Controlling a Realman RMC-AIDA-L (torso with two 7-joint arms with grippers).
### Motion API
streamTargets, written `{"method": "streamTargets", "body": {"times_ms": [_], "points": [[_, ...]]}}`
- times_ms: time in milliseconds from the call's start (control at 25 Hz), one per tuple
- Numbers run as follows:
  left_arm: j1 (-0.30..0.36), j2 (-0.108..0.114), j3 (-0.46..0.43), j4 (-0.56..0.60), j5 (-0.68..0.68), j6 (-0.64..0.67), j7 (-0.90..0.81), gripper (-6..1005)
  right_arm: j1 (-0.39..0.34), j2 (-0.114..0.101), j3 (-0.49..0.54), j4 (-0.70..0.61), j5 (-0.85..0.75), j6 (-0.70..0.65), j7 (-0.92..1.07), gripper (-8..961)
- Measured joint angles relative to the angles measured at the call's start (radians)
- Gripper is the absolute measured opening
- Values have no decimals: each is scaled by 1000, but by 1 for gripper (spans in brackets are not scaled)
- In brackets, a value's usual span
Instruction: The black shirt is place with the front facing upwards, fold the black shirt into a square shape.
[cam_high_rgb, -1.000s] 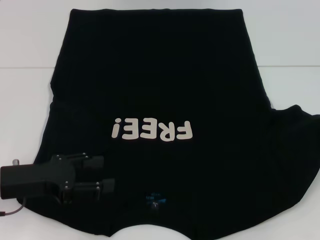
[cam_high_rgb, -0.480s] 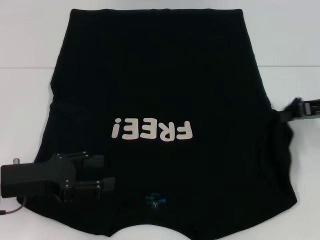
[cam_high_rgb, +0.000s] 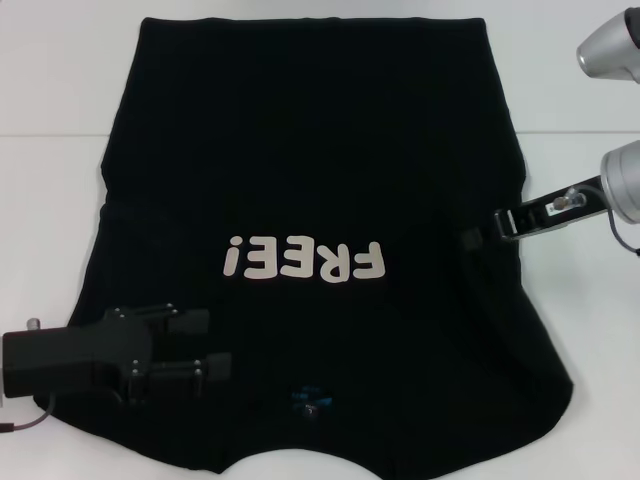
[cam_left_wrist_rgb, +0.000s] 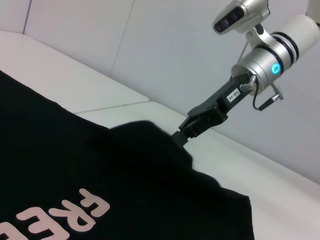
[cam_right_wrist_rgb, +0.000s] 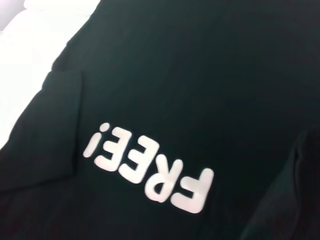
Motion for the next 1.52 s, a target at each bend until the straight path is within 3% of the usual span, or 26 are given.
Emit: {"method": "streamTargets", "body": {"times_ms": [200, 360, 440, 560, 680, 760, 840, 1080, 1240, 1520], "points": [[1, -8, -80, -5, -1, 27, -22, 770, -40, -12, 8, 23, 132, -8, -48, 142], [-7, 0, -162, -5, -1, 56, -159, 769, -114, -51, 50, 102, 346, -30, -209, 282], [-11, 16, -179, -1, -1, 67, -270, 768, -158, -71, 83, 159, 454, -58, -358, 320], [-15, 61, -181, 1, 7, 66, -477, 768, -232, -83, 110, 229, 561, -117, -610, 378], [-13, 114, -168, 18, 35, 62, -659, 767, -290, -77, 109, 253, 587, -161, -796, 435], [-12, 136, -166, 49, 87, 51, -772, 766, -319, -68, 103, 254, 587, -181, -874, 474], [-24, 158, -160, 124, 239, 36, -917, 765, -354, -50, 98, 255, 581, -209, -977, 540], [-65, 162, -150, 176, 474, -5, -1006, 764, -374, -24, 97, 256, 524, -219, -1060, 787], [-104, 144, -149, 166, 593, -50, -1028, 762, -370, -14, 97, 257, 486, -207, -1071, 910], [-127, 138, -148, 123, 642, -106, -1033, 760, -365, -16, 105, 258, 485, -215, -1065, 909]]}}
